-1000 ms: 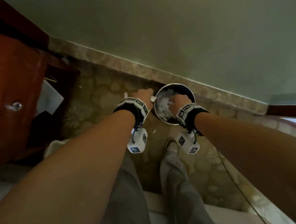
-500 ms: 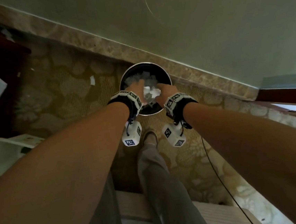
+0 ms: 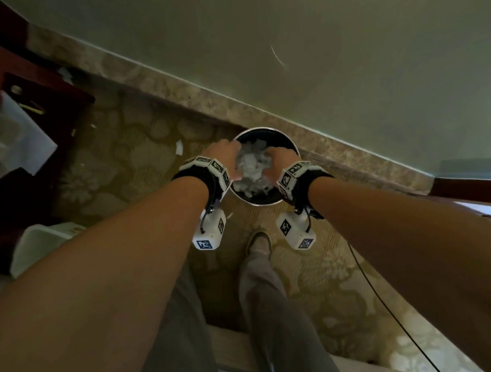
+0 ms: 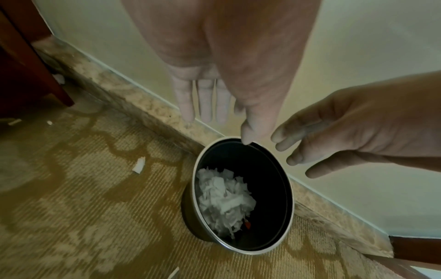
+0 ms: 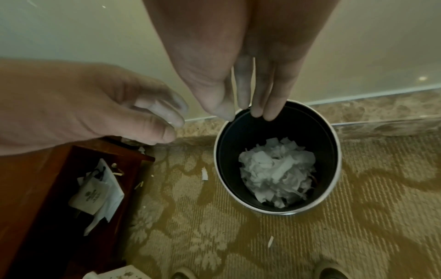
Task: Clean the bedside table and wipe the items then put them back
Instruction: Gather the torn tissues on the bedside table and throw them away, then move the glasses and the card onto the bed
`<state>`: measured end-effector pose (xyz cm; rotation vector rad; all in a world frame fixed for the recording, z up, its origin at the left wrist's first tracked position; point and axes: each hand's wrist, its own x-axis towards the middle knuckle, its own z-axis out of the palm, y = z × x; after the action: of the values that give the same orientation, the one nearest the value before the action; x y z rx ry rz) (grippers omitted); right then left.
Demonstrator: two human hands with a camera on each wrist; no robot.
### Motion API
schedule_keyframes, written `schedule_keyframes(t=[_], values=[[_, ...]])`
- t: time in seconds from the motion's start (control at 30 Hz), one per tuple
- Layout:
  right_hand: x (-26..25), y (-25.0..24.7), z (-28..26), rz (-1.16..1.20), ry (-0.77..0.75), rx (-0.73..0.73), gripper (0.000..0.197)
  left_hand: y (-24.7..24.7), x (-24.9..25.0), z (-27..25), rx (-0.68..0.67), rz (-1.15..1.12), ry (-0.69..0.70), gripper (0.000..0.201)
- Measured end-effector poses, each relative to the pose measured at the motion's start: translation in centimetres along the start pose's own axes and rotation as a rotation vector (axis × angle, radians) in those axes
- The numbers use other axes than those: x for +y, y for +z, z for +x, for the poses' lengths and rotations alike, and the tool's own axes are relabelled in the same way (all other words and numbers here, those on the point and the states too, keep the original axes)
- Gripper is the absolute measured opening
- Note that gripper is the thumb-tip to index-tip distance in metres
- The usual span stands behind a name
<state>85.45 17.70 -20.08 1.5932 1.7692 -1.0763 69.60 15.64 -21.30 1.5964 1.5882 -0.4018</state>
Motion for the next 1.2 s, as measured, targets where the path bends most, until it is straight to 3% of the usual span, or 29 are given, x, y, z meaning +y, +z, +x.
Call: schedule_keyframes(t=[0.23,0.5,0.6,0.9,1.2], values=[[-10.3,-4.6,-6.0,-0.056,-0.105,0.040,0.047,-8.3,-6.7,-9.4,0.092,-0.058,-0.090,0.058],[-26.8,-9.3,-11.0,-0.255,-0.304,0.074,0.058,-17.4,-17.3,-21.7,0.228,-0.099,-0.203,0.065],[-33.4,-9.9,-11.8,-0.303,-0.366,0.078,0.054,-19.7,-21.8,-25.8,0.244,-0.128,-0.253,0.064],[-50.0,-8.2,-12.6,-0.354,-0.482,0.112,0.047,-22.6,-36.0,-34.4,0.320,-0.219,-0.375,0.057],[-58.5,-7.0,-11.1,-0.437,-0.570,0.120,0.042,-23.3,-44.4,-38.1,0.333,-0.323,-0.498,0.061]])
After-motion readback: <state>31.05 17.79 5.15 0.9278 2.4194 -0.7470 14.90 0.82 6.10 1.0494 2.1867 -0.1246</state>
